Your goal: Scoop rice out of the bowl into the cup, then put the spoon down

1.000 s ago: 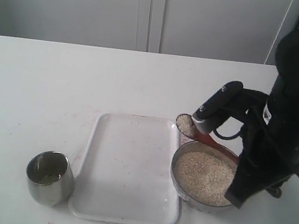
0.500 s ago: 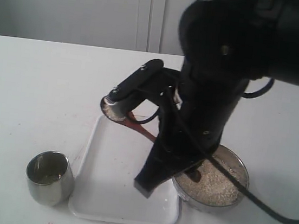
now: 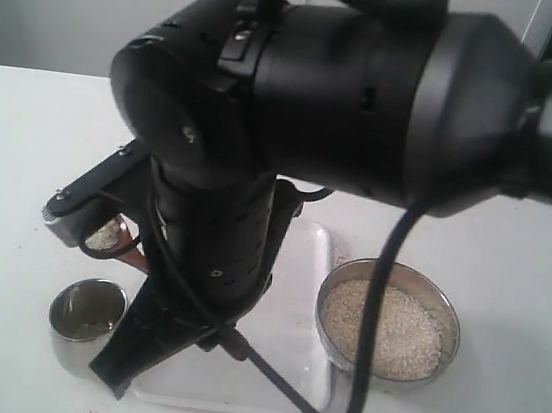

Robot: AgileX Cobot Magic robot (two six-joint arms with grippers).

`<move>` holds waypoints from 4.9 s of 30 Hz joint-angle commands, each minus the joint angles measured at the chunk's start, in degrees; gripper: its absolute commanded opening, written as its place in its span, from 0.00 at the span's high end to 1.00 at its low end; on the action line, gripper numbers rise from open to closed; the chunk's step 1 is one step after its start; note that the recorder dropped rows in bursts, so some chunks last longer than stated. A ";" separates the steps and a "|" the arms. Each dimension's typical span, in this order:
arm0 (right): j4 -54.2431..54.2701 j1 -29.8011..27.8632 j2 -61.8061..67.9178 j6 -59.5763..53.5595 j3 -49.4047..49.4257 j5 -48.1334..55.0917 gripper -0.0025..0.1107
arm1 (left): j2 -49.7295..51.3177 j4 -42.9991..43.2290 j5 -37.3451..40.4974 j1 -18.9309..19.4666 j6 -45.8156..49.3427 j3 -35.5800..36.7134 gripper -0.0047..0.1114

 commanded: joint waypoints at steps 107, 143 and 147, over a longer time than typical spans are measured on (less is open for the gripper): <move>-52.09 9.63 10.85 -25.87 0.56 0.19 0.98 | 0.00 -0.32 2.97 -0.30 -0.30 0.47 0.84; -67.29 13.06 10.85 -12.66 7.75 0.19 0.98 | 0.00 -0.32 2.97 -0.30 -0.30 0.47 0.84; -64.37 13.06 10.01 -6.66 7.75 0.19 0.98 | 0.00 -0.32 2.97 -0.30 -0.30 0.47 0.84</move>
